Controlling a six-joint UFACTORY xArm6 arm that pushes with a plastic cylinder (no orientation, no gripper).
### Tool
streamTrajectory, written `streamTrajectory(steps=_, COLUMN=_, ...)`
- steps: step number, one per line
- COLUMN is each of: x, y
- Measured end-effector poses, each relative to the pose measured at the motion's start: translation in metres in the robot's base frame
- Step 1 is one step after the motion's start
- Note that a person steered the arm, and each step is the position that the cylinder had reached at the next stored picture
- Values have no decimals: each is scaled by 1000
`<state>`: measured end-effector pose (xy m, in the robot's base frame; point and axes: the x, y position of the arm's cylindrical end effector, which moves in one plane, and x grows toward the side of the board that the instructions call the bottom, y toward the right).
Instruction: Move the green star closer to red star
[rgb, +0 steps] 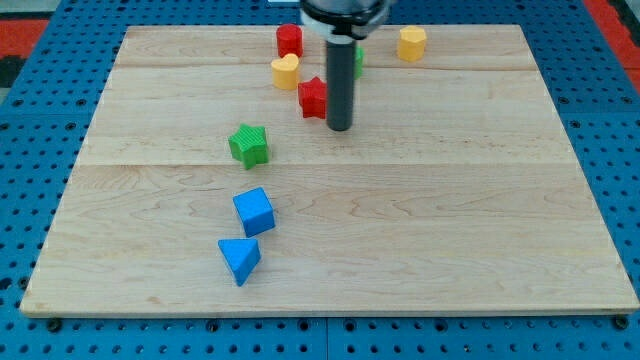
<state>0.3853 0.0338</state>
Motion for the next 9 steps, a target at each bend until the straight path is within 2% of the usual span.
streamTrajectory(steps=1, x=49, y=8)
streamTrajectory(steps=2, x=92, y=-32)
streamTrajectory(steps=3, x=107, y=-109)
streamTrajectory(steps=4, x=90, y=-196)
streamTrajectory(steps=5, x=43, y=-188)
streamTrajectory(steps=6, x=33, y=-132)
streamTrajectory(steps=7, x=50, y=-76)
streamTrajectory(steps=8, x=73, y=-74)
streamTrajectory(steps=9, x=83, y=-24)
